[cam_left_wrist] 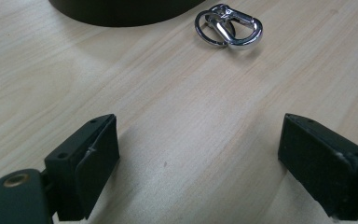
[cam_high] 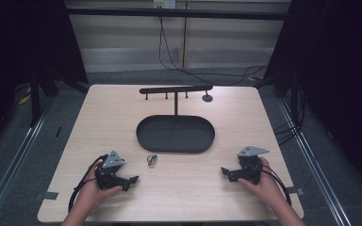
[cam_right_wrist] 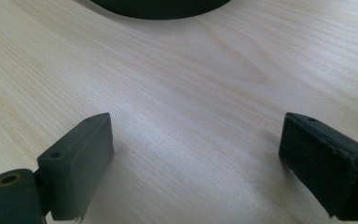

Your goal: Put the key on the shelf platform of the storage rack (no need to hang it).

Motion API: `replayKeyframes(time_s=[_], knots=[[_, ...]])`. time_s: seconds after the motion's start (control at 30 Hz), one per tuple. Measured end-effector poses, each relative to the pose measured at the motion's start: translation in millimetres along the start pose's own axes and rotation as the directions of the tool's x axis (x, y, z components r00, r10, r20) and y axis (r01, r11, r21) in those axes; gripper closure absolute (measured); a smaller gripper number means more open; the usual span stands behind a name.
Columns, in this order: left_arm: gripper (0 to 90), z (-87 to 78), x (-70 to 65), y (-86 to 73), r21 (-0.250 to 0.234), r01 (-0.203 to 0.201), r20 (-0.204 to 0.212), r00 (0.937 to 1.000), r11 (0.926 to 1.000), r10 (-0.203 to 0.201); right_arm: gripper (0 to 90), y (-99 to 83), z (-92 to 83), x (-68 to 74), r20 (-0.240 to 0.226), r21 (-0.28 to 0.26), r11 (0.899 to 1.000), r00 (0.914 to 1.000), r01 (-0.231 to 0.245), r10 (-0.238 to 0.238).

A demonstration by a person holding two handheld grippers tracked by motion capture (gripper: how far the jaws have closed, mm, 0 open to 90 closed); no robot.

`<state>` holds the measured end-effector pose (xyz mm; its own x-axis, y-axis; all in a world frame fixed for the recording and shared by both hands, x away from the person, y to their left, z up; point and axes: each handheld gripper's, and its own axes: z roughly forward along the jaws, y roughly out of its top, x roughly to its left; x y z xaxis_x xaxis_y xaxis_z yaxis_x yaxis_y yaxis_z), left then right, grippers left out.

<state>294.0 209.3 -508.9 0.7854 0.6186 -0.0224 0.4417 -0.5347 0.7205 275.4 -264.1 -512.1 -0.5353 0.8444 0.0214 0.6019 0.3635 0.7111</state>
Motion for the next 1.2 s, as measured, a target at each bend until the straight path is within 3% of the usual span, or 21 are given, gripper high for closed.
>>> replayKeyframes(time_s=[0.37,0.47,0.53,0.63,0.7,0.8,1.03,1.2], knots=[[11.1,-0.9,-0.6,1.8,0.018,-0.010,0.008,0.9999,0.9998,0.009,9.4,0.1,-0.1,0.1,0.001,0.002,1.000,1.0000,-0.002,0.002],[19.3,-4.6,-0.3,8.4,0.082,0.006,0.007,1.0000,0.9966,-0.007,9.4,0.1,-0.1,0.1,0.002,0.002,1.000,1.0000,-0.002,0.002],[21.5,-6.2,-1.4,15.8,0.151,0.011,-0.008,0.9999,0.9884,-0.010,9.4,0.1,-0.1,0.1,0.001,0.002,1.000,1.0000,-0.002,0.002],[26.0,-6.8,-4.3,24.7,0.208,0.020,0.008,0.9997,0.9779,-0.022,9.4,0.1,-0.1,0.1,0.001,0.002,1.000,1.0000,-0.002,0.002],[27.0,-6.1,-7.7,30.6,0.216,0.034,0.019,0.9991,0.9758,-0.039,9.4,0.1,-0.1,0.1,0.001,0.002,1.000,1.0000,-0.002,0.002],[28.5,-4.4,-11.7,41.7,0.257,0.050,0.051,0.9966,0.9652,-0.065,9.4,0.1,-0.1,0.1,0.001,0.002,1.000,1.0000,-0.002,0.002],[30.2,1.8,-15.7,62.4,0.303,0.085,0.082,0.9901,0.9491,-0.115,9.4,0.1,-0.1,0.2,0.001,0.002,1.000,1.0000,-0.002,0.002],[31.2,9.2,-19.1,75.3,0.344,0.083,0.100,0.9873,0.9355,-0.124,9.4,0.1,-0.1,0.1,0.001,0.002,1.000,1.0000,-0.002,0.002]])
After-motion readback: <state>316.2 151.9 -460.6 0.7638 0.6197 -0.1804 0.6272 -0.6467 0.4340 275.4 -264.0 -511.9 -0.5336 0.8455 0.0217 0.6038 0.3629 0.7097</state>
